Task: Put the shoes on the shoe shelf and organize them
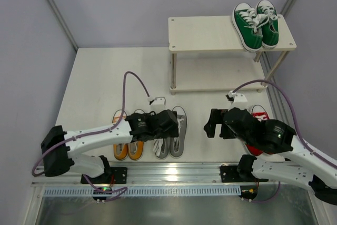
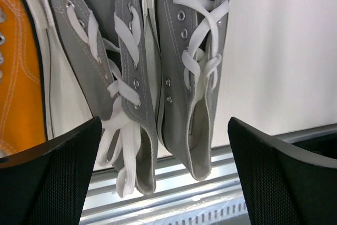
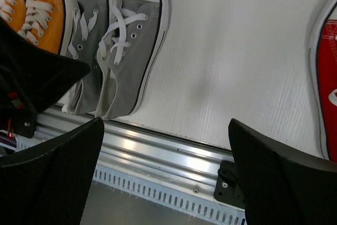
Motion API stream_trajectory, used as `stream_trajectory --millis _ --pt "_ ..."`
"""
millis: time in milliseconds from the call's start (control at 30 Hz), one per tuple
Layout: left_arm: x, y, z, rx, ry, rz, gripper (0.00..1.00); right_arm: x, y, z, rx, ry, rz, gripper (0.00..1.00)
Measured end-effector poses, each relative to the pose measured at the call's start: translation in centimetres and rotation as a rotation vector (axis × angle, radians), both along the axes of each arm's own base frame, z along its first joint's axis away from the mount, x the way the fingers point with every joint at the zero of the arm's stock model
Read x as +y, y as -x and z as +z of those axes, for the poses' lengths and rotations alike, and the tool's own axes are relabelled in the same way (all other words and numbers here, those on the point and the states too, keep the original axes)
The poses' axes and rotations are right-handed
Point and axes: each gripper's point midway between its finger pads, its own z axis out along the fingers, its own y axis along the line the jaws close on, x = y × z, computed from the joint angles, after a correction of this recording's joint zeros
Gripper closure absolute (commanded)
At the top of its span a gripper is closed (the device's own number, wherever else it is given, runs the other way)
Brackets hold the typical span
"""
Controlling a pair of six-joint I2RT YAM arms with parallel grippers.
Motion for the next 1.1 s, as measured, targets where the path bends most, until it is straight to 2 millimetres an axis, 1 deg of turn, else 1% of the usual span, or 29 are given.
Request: stream_trajectory --millis 67,133,167,200,233,267,300,367,467,567,700,833,967,1033,1067,1100 --pt "0.5 -0.1 2.1 -0.042 0.057 0.027 0.0 1.5 0.5 -1.9 0.039 -0.019 0.046 0.0" --pt "1.6 0.0 4.7 -0.09 0.138 0.052 0.0 3.3 0.7 -3.8 0.074 -0.013 0.09 0.0" --pt "2.6 0.2 6.5 -0.121 0.198 0.071 0.0 4.3 0.8 -4.8 0.094 0.0 0.113 0.0" --pt "3.6 0.3 8.4 -0.151 0.257 0.094 0.0 5.8 0.8 -6.0 0.119 0.014 0.137 0.0" --pt "4.5 0.5 9.6 -0.171 0.298 0.11 0.0 6.5 0.8 -6.3 0.126 0.016 0.15 0.0" --pt "5.8 0.7 11.2 -0.198 0.355 0.136 0.0 7.6 0.7 -7.1 0.142 0.026 0.167 0.0" --pt "7.0 0.9 12.0 -0.215 0.387 0.154 0.0 8.8 0.5 -7.9 0.155 0.034 0.183 0.0" --pt "9.6 1.5 13.2 -0.243 0.442 0.195 0.0 10.7 0.1 -9.1 0.173 0.052 0.203 0.0" --pt "12.3 2.1 13.3 -0.261 0.466 0.238 0.0 13.2 -0.7 -10.4 0.194 0.078 0.217 0.0" --pt "14.0 2.6 12.8 -0.258 0.453 0.265 0.0 15.7 -1.7 -11.2 0.21 0.089 0.221 0.0" --pt "14.8 2.9 11.9 -0.243 0.423 0.278 0.0 18.6 -2.6 -12.2 0.232 0.079 0.228 0.0" --pt "15.4 3.1 11.1 -0.231 0.403 0.285 0.0 20.2 -3.3 -13.4 0.263 0.115 0.202 0.0" --pt "16.2 3.4 11.0 -0.231 0.413 0.294 0.0 21.7 -4.4 -14.5 0.291 0.169 0.157 0.02" --pt "16.8 3.6 11.1 -0.235 0.424 0.301 0.0 21.7 -4.6 -15.6 0.307 0.205 0.139 0.09" --pt "17.0 3.7 11.1 -0.237 0.43 0.303 0.0 21.4 -4.5 -16.1 0.316 0.221 0.132 0.23" --pt "17.3 3.8 11.2 -0.239 0.436 0.307 0.0 21.2 -4.4 -16.4 0.322 0.236 0.129 0.31"
